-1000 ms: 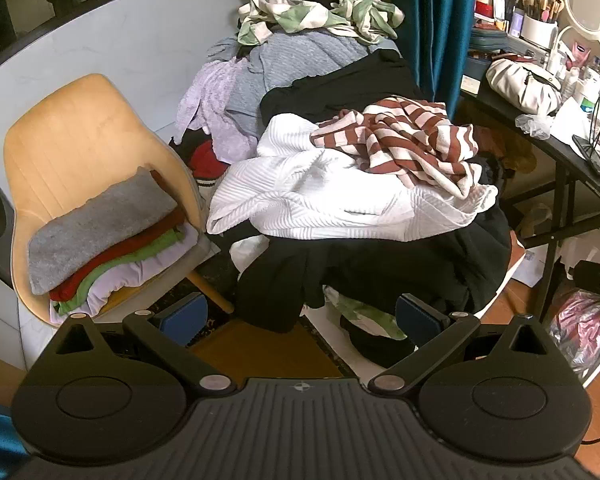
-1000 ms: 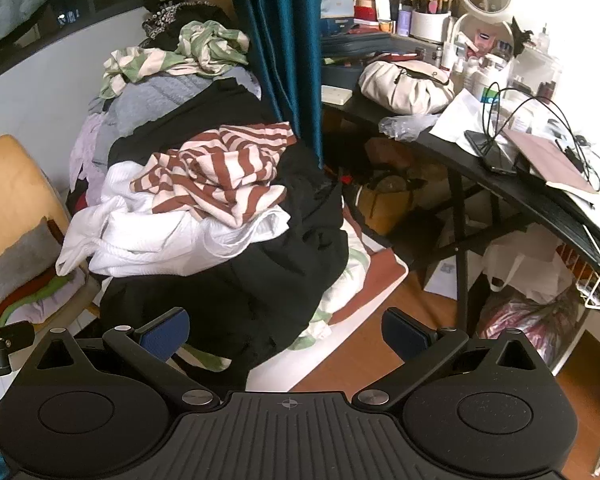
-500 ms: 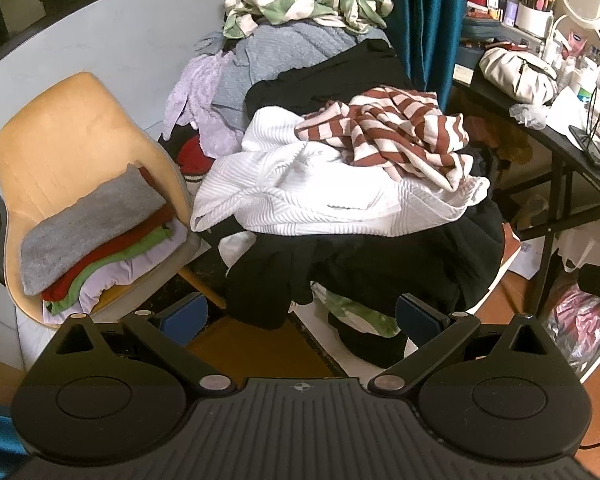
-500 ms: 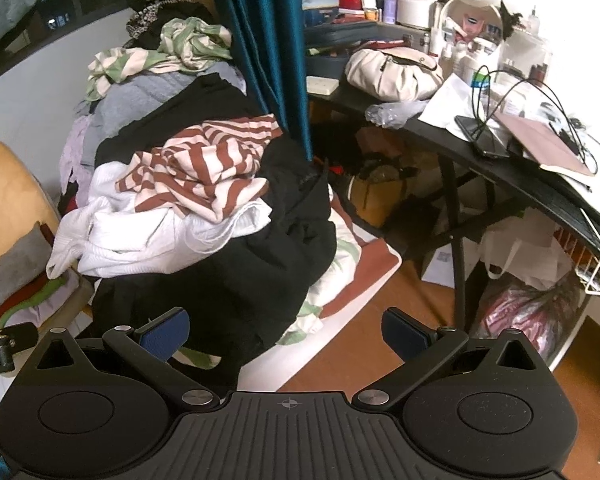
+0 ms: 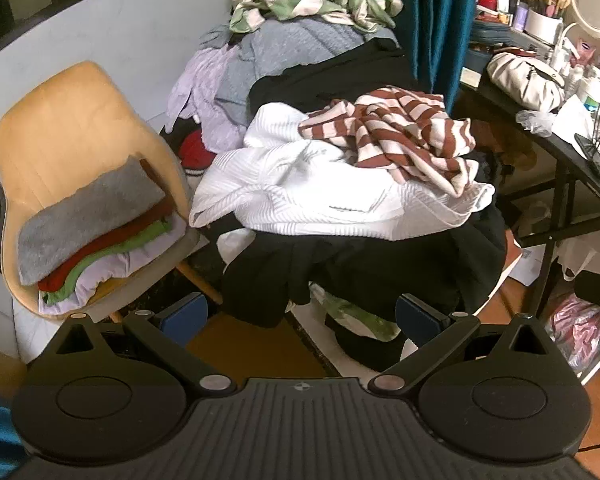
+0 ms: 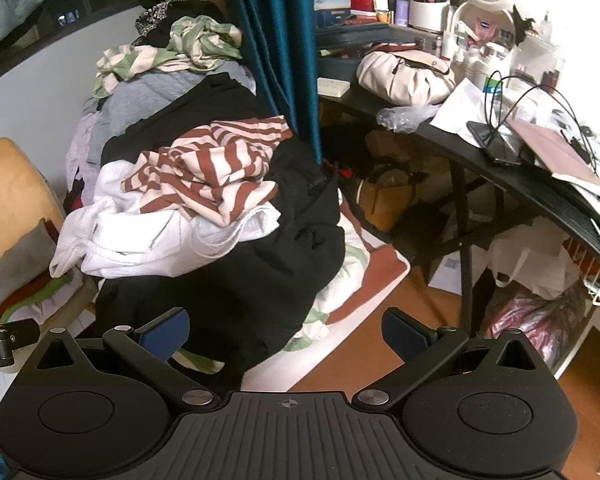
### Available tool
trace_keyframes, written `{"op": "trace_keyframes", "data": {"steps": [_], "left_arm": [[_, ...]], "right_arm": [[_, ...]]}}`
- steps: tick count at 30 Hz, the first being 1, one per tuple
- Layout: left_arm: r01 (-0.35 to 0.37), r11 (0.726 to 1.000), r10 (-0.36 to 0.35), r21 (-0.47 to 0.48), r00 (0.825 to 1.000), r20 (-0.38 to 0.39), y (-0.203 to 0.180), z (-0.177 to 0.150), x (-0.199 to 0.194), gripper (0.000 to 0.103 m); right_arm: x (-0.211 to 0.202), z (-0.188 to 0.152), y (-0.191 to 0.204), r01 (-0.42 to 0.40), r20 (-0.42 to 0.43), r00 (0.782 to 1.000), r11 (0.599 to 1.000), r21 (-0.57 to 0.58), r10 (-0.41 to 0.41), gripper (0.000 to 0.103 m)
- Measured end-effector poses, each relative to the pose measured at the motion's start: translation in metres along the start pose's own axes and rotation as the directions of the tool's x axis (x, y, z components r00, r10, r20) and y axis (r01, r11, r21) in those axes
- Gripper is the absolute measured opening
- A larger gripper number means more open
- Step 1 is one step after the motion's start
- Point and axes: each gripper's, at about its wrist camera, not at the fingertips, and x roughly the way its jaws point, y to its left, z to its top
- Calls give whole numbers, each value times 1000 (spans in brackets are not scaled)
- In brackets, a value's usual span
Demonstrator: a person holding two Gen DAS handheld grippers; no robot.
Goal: Fold clothes
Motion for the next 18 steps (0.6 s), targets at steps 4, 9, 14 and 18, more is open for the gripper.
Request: {"op": "trace_keyframes", "data": {"steps": [4,9,14,18], "left_arm": [[-8,1000,7,23,1000,7,-2,3,1,102],[-8,1000,8,25,1000,1,0,6,4,102],[-21,1000,21,0,1000,16,10,13,1,102],[-28,1000,28,6,1000,14,11,15,3,102]], "right_arm": [[5,2,-3,-1,-8,1000,1000,26,1,102],[9,7,0,-11,-8,1000,999,32,11,102],[10,14,9,-24,4,1000,1000,9,24,102],[14,15,11,-31,-5,999,999,8,31,102]]}}
